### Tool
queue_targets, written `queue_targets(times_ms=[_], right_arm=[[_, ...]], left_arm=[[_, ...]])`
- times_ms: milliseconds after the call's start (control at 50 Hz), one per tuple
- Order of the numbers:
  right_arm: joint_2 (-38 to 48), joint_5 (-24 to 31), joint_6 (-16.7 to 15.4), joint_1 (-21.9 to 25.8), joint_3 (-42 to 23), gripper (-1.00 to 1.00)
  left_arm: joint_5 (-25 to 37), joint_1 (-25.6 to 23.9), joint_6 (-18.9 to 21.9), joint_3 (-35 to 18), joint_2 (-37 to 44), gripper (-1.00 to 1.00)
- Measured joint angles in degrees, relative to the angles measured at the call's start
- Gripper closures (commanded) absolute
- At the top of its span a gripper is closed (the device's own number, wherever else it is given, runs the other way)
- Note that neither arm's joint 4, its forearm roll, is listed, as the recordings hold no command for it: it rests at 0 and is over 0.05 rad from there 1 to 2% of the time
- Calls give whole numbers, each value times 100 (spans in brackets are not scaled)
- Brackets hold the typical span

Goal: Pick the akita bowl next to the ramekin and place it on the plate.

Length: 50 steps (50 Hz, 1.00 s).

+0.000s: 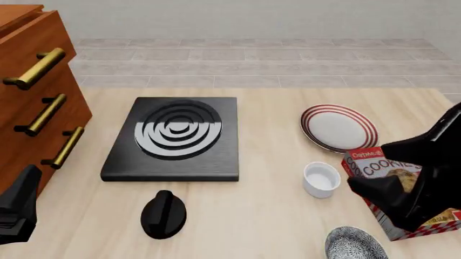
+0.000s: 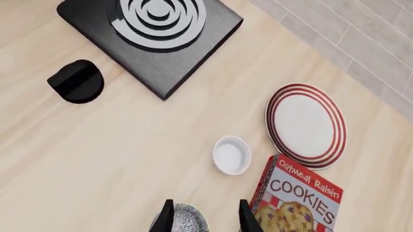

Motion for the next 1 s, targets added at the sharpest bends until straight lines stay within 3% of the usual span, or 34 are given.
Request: queue_targets(times_ms=[1000], right_arm=[[779, 555, 124, 518, 72, -100]], left_arm=[[0, 0, 0, 0, 0, -100]])
